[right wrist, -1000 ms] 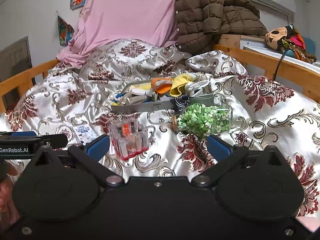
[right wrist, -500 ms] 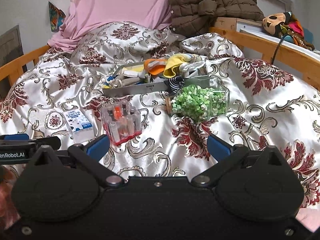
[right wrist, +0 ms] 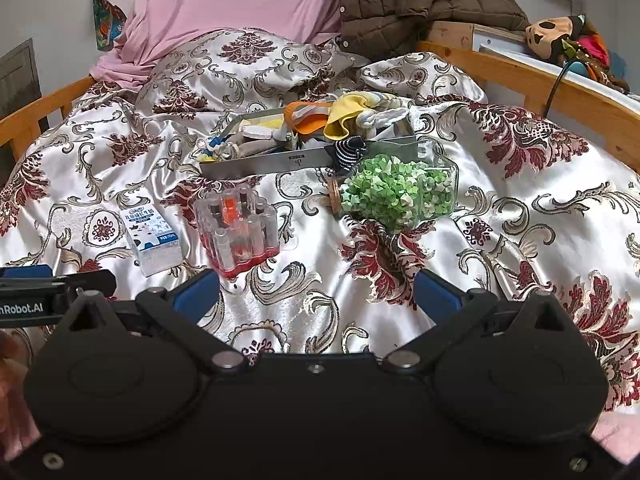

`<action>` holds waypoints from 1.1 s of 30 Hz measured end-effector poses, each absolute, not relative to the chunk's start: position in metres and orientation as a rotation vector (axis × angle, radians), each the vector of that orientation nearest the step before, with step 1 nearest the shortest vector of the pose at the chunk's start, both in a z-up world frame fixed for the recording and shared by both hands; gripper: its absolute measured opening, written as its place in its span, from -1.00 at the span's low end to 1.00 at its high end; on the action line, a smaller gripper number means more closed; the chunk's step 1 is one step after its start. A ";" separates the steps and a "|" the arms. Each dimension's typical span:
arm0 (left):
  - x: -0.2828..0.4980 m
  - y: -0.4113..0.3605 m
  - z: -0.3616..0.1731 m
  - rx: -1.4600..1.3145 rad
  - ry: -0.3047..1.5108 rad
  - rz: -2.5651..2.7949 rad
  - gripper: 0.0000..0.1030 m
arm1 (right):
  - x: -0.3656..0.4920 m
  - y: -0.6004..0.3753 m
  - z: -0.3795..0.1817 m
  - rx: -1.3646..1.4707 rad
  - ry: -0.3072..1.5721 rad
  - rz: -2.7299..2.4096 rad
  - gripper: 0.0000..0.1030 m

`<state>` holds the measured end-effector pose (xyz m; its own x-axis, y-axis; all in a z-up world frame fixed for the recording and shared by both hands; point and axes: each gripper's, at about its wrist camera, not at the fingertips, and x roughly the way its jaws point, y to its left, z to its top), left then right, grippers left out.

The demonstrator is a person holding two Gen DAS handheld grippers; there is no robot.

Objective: Organize soft objects

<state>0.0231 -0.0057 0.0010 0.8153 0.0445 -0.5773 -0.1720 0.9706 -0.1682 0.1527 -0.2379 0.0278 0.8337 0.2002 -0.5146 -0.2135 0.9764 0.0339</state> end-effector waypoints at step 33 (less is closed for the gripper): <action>0.023 -0.004 0.000 -0.218 0.608 0.115 0.98 | 0.155 -0.241 0.027 -0.022 0.542 0.218 0.99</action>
